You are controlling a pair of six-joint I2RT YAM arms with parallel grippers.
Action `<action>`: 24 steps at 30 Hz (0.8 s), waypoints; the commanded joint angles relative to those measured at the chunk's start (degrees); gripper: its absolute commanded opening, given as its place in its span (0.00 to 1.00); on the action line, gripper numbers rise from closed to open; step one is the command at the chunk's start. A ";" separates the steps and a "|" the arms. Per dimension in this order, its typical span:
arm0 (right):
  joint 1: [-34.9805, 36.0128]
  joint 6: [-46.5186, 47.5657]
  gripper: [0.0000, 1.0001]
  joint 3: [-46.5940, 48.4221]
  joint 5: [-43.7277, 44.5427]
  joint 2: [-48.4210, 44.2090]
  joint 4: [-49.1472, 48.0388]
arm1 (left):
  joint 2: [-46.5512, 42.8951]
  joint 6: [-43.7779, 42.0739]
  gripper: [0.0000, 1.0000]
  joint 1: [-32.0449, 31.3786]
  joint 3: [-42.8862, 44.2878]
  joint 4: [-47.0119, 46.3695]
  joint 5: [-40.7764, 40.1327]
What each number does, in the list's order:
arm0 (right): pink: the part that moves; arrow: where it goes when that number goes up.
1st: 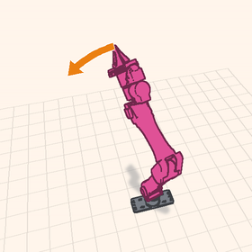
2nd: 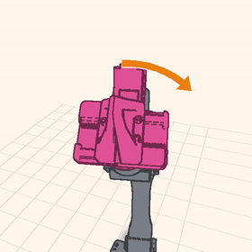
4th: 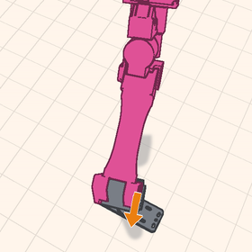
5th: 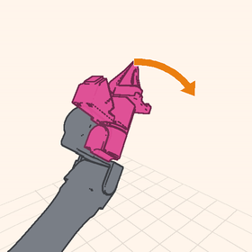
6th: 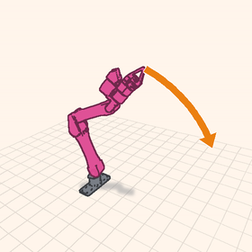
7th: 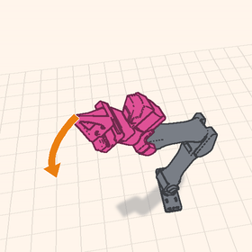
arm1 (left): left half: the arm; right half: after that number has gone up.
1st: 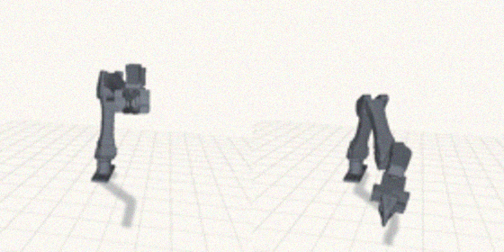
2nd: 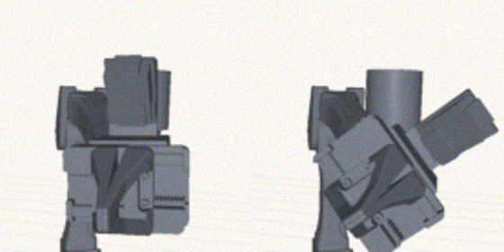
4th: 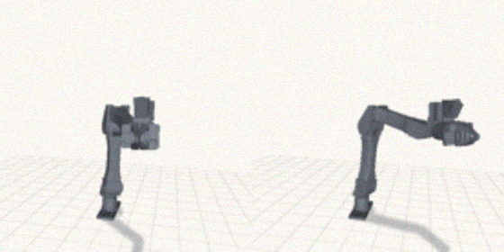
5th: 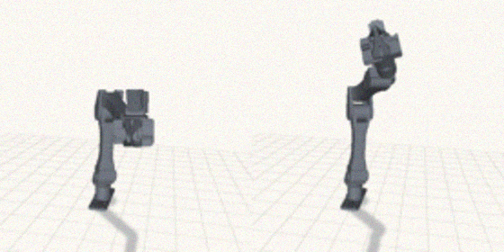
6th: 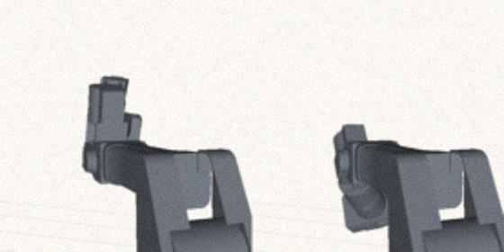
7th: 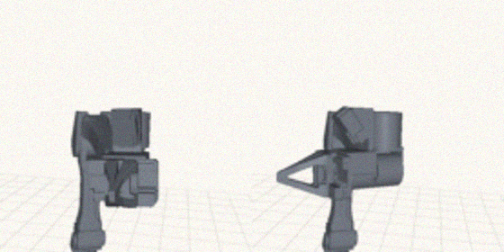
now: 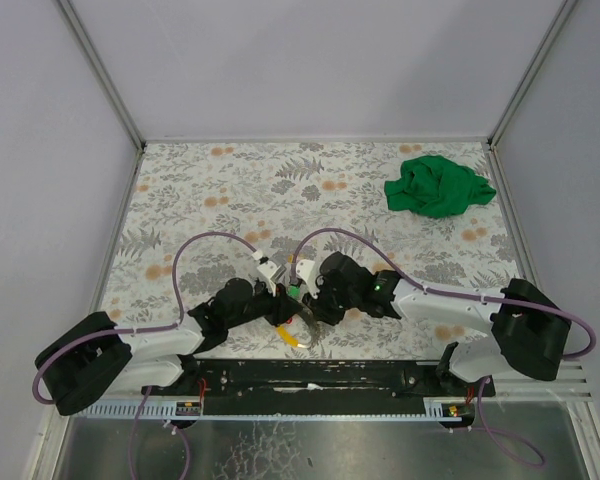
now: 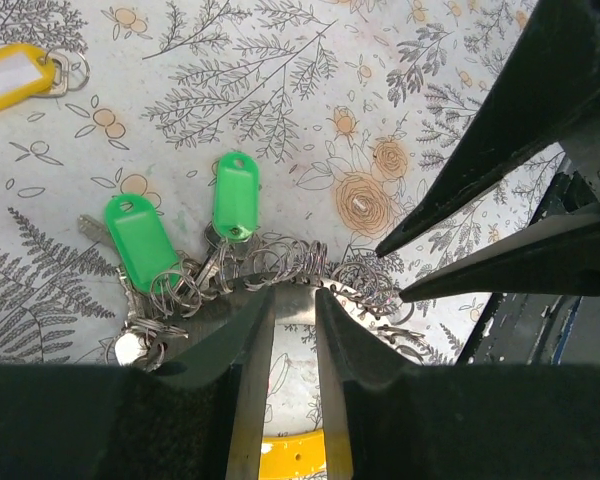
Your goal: Put the keys on the keyring
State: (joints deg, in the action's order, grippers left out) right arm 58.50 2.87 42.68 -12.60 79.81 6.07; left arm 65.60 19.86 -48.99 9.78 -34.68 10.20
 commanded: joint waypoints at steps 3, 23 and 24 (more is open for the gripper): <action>-0.30 -5.63 0.30 5.43 -2.65 2.99 9.90 | -1.31 2.03 0.22 0.43 -0.54 1.45 -0.27; -0.32 3.54 0.30 4.99 0.79 7.29 2.13 | -1.97 2.56 0.22 0.47 -1.63 1.18 -0.06; -0.32 3.73 0.30 5.12 0.23 7.48 2.16 | -1.90 2.50 0.22 0.48 -1.61 1.20 0.04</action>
State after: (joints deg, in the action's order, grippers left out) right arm 58.46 3.75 45.89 -12.49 86.76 10.66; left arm 64.40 22.24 -48.95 8.64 -32.75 10.13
